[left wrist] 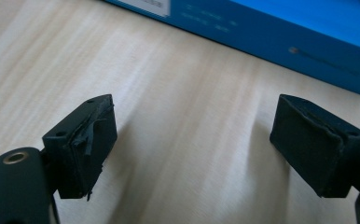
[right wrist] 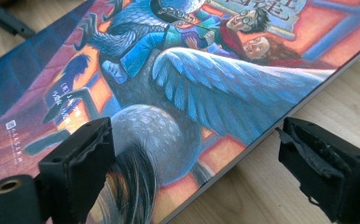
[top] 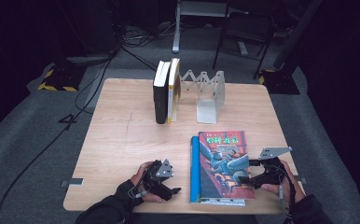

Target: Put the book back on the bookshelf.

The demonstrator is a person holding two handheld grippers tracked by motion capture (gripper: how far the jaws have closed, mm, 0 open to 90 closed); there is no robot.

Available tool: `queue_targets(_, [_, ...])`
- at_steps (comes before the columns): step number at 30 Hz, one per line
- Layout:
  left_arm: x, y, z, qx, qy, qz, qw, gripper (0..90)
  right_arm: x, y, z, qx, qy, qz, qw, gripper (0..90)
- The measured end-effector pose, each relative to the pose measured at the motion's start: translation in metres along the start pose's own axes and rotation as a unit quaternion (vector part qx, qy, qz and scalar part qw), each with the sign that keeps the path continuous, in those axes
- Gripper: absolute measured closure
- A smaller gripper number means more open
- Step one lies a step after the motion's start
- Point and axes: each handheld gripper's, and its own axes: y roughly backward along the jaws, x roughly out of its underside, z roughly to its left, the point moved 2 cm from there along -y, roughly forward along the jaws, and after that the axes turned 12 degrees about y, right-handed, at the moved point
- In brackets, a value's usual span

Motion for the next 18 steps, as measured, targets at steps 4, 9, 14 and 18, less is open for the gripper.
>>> queue_targets(4, [-0.005,-0.003,0.006,-0.005,0.004,-0.001,1.0000,14.8,-0.002,0.002,0.004,0.016,0.021,0.001,0.9996,12.5])
queue_targets(9, [-0.011,-0.008,0.010,-0.005,0.003,0.000,1.0000,14.7,-0.006,0.006,0.008,0.040,0.045,0.006,0.9982,16.9])
queue_targets(14, [-0.017,-0.013,0.010,-0.005,0.005,-0.002,1.0000,14.9,-0.009,0.009,0.013,0.066,0.077,0.006,0.9948,21.4])
queue_targets(18, [-0.022,-0.018,0.011,-0.007,0.009,-0.004,0.9999,16.3,-0.010,0.009,0.013,0.069,0.080,0.002,0.9944,22.1])
